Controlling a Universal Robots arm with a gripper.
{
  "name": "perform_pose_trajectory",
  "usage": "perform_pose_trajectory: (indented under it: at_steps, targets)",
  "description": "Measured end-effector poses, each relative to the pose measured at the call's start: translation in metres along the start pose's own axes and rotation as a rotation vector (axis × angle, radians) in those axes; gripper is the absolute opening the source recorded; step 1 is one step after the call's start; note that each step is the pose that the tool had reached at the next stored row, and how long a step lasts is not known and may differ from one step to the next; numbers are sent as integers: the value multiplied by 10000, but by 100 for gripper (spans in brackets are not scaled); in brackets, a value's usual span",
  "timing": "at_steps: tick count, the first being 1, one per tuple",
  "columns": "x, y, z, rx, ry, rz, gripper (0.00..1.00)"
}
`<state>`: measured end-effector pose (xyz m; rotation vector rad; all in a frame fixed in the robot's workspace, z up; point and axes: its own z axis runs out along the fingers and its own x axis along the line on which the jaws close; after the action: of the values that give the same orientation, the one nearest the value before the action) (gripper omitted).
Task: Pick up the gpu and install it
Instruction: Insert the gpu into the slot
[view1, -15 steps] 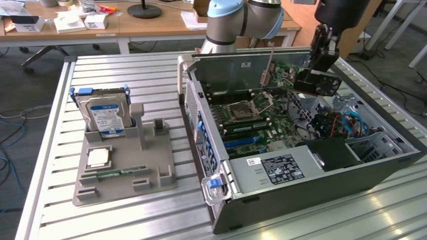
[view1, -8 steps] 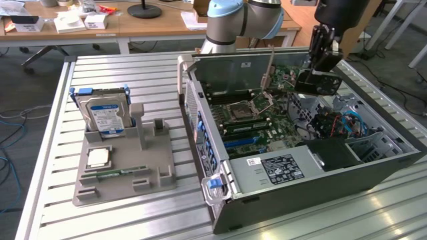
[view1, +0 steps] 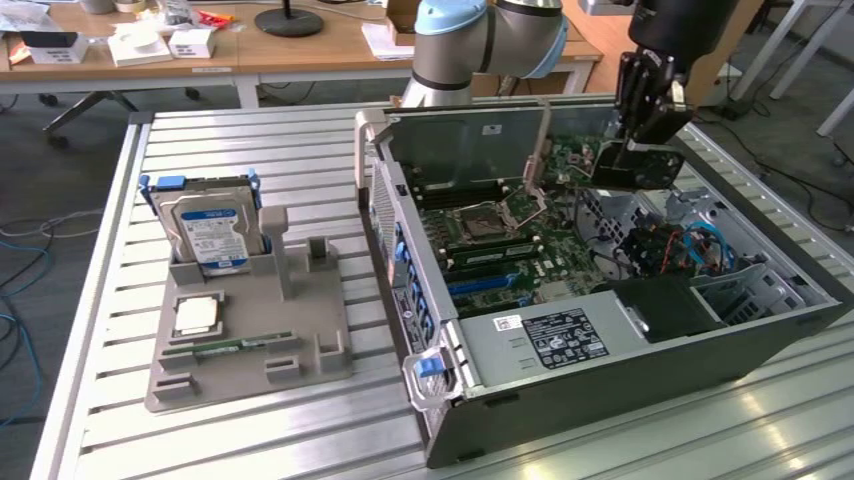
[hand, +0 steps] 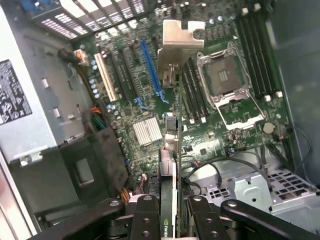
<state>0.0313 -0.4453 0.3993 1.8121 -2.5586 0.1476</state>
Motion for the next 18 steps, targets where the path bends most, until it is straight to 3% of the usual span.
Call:
perform_pose_trajectory:
  at_steps: [7, 18]
  targets:
    - [3, 8, -1, 103, 94, -849, 26]
    - [3, 10, 0, 106, 95, -872, 26]
